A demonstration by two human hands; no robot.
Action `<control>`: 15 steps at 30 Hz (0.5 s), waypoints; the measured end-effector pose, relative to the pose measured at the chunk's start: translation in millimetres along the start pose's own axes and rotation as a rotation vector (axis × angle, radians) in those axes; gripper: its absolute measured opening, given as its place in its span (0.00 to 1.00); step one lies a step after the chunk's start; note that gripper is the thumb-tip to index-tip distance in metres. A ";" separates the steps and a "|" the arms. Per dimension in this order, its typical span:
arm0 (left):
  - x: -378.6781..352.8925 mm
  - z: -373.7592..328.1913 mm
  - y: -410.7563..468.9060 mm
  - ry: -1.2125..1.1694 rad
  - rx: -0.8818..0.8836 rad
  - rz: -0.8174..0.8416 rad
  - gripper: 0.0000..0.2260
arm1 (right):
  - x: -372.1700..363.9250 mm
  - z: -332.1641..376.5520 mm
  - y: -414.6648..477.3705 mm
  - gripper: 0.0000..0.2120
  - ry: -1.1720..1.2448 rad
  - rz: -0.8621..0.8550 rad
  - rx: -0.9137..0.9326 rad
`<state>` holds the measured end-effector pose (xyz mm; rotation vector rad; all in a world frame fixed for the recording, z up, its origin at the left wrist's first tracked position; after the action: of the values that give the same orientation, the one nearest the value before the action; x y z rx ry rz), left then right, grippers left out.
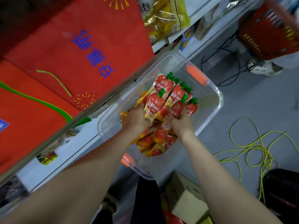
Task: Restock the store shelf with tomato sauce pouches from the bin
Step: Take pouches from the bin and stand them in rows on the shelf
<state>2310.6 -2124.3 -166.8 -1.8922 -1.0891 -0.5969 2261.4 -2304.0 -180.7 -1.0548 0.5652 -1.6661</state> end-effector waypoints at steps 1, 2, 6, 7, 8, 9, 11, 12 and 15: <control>5.7 5.1 -11.3 -0.110 0.039 -0.014 0.24 | 0.3 3.7 -10.6 0.23 0.048 -0.001 0.011; 13.4 8.1 -24.3 -0.219 0.072 -0.036 0.22 | 0.9 9.4 -22.5 0.25 0.085 -0.005 0.033; 53.9 15.0 -86.6 -0.538 0.092 -0.139 0.15 | -0.3 36.9 -78.4 0.30 0.147 0.019 0.174; 64.9 18.1 -103.4 -0.592 0.096 -0.161 0.15 | -2.0 43.1 -93.7 0.31 0.146 0.032 0.182; 76.9 22.1 -120.7 -0.637 0.108 -0.183 0.15 | -4.4 49.6 -109.0 0.30 0.132 0.042 0.194; 88.5 27.5 -138.2 -0.678 0.123 -0.207 0.15 | -7.8 56.7 -126.1 0.27 0.109 0.056 0.215; 113.5 38.7 -176.0 -0.764 0.148 -0.272 0.13 | -18.1 69.0 -162.7 0.19 0.100 0.099 0.254; 127.2 43.7 -195.1 -0.802 0.149 -0.311 0.11 | -25.2 73.8 -180.6 0.14 0.107 0.125 0.272; 171.0 60.6 -254.3 -0.843 0.134 -0.422 0.07 | -54.6 90.1 -237.6 0.06 0.075 0.195 0.358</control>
<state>2177.4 -1928.8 37.2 -1.8255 -2.0353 0.1027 2220.6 -2158.4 30.7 -0.6591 0.3846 -1.5657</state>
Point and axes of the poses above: each hand's wrist, its own y-axis towards the middle knuckle, its own x-axis out of the back of the hand, z = x × y, the point moved 9 cm from there along y, towards the middle knuckle, and after that the axes turned 11 degrees about -x, right-handed, at the moved point
